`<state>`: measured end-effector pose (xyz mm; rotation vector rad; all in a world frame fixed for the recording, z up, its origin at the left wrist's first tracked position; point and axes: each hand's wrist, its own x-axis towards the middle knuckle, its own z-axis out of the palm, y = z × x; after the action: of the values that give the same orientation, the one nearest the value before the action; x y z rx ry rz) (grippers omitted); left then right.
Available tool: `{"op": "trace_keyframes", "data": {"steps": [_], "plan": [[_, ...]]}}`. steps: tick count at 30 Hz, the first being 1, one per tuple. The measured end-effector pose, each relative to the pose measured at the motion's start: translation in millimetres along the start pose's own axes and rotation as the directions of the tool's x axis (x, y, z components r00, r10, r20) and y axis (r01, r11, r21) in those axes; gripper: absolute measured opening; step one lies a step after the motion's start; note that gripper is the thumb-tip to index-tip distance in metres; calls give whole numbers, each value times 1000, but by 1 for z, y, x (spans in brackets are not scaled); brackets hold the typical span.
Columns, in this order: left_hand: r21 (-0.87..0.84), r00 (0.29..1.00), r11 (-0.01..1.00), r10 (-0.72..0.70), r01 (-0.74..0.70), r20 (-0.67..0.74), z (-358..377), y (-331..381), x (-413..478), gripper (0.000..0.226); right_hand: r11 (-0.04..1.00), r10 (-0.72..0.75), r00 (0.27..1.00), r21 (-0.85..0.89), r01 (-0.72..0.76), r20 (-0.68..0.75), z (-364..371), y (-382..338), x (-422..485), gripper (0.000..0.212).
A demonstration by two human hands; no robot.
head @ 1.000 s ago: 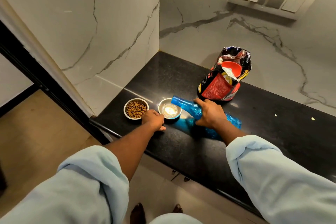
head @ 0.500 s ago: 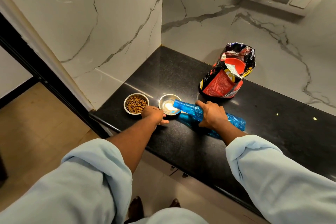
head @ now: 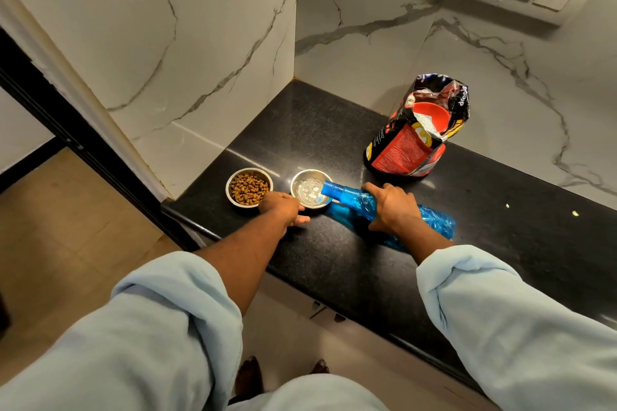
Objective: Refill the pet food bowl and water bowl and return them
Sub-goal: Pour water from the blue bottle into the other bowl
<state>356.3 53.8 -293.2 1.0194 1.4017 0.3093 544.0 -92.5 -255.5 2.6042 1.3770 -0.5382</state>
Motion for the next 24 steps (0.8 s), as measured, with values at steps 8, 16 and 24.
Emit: {"op": "trace_keyframes", "data": {"steps": [8, 16, 24], "plan": [[-21, 1000, 1000, 3, -3, 7, -1, 0, 0, 12, 1000, 4, 1000, -11, -4, 14, 0, -3, -1, 94], [-15, 1000, 1000, 6, -6, 4, -1, -2, 5, 11, 1000, 10, 1000, -6, -10, 23, -1, -5, -1, 94], [-20, 1000, 1000, -1, 1, 17, -2, -2, 8, 8, 1000, 10, 1000, -9, -10, 25, 0, -5, -2, 94]]}}
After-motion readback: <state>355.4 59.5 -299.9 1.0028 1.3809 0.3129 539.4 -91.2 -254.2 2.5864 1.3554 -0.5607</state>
